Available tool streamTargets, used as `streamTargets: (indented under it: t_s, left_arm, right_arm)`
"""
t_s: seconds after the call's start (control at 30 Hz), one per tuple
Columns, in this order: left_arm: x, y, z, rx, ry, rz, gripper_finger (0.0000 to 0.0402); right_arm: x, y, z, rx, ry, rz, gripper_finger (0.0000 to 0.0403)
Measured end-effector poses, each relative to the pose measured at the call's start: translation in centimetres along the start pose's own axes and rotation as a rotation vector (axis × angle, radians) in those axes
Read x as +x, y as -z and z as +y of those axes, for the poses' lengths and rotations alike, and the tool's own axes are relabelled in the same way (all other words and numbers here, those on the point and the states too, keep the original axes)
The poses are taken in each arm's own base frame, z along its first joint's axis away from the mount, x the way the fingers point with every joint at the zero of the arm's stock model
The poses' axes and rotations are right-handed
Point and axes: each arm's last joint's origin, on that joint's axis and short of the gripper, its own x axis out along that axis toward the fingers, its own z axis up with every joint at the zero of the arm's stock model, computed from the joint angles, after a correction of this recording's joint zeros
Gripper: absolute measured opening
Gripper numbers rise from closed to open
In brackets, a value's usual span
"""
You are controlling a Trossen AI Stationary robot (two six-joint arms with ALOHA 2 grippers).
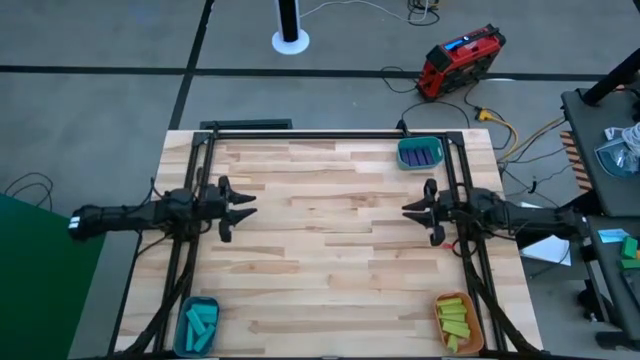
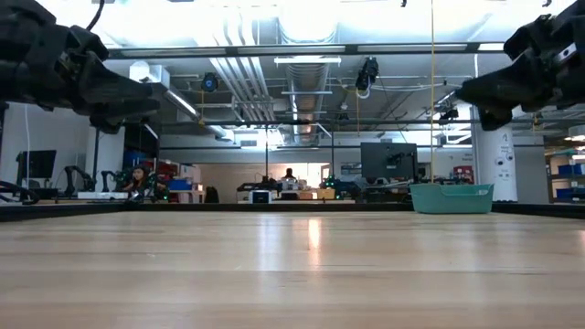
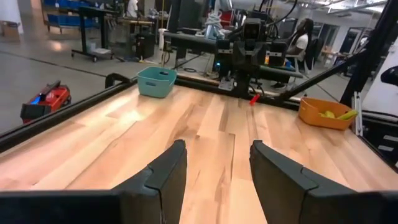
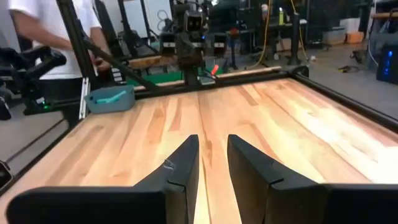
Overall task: Sort blocks
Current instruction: Return to Home Position
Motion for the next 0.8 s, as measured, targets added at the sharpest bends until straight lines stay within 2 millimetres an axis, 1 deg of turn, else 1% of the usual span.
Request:
streamTargets:
  t_s: [0.4,0.8]
  left_arm:
    - [0.33,0.20,0.00,0.005,-0.008,0.043,0.0154]
    - [0.53,0.47,0.02,0.009,-0.013,0.075,0.0154]
  right_arm:
    - [0.08,0.11,-0.02,0.002,0.000,0.012,0.0093]
    - [0.08,0.11,-0.01,0.002,-0.001,0.013,0.0065]
